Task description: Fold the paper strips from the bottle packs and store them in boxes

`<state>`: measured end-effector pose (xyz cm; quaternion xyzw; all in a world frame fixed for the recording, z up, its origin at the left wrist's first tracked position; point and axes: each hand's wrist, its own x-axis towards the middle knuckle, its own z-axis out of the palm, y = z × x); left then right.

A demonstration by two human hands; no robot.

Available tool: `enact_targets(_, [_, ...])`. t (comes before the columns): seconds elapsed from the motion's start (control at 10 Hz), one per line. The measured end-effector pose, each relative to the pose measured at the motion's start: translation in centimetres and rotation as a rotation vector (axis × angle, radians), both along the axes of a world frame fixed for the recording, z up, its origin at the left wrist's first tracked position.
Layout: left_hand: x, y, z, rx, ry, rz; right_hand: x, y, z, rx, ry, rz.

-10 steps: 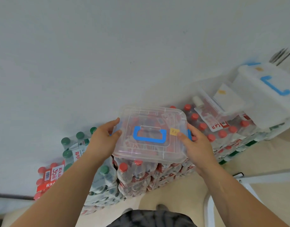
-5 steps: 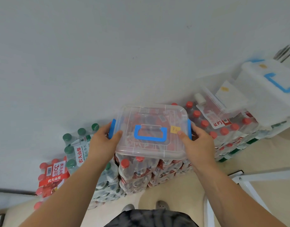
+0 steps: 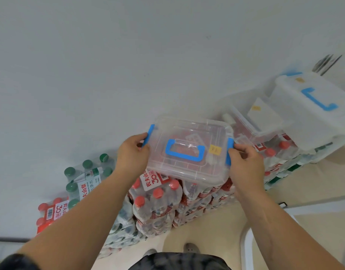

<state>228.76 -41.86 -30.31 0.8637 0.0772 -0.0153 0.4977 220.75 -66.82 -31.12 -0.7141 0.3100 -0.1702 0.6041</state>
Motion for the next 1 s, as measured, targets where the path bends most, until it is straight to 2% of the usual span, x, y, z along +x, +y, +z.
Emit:
enact_targets(0.1, [1.7,-2.4,0.7,-0.071,0.037,-0.086,-0.1,-1.9,-0.7,0.117,0.025,-0.037])
enact_targets(0.2, [3.0,-4.2,1.3,-0.052,0.012,-0.152,-0.4,-2.8,-1.3,0.29,0.003,-0.048])
enact_targets(0.5, [4.7,-7.4,1.7,-0.153,0.084,-0.026,-0.2,-3.1,-3.0,0.37,0.038,-0.038])
enact_targets(0.7, [0.9,-8.5,0.7,-0.171,0.072,0.129,0.3,-2.0,-3.5,0.323,0.053,-0.031])
enact_targets(0.9, [-3.0,-8.5,0.7,-0.241,0.107,0.073,0.1,-2.6,-2.6,0.229,0.033,-0.019])
enact_targets(1.0, [-3.4,-6.8,1.9,-0.226,0.07,0.122,0.2,-2.5,0.0,-0.02,-0.025,-0.045])
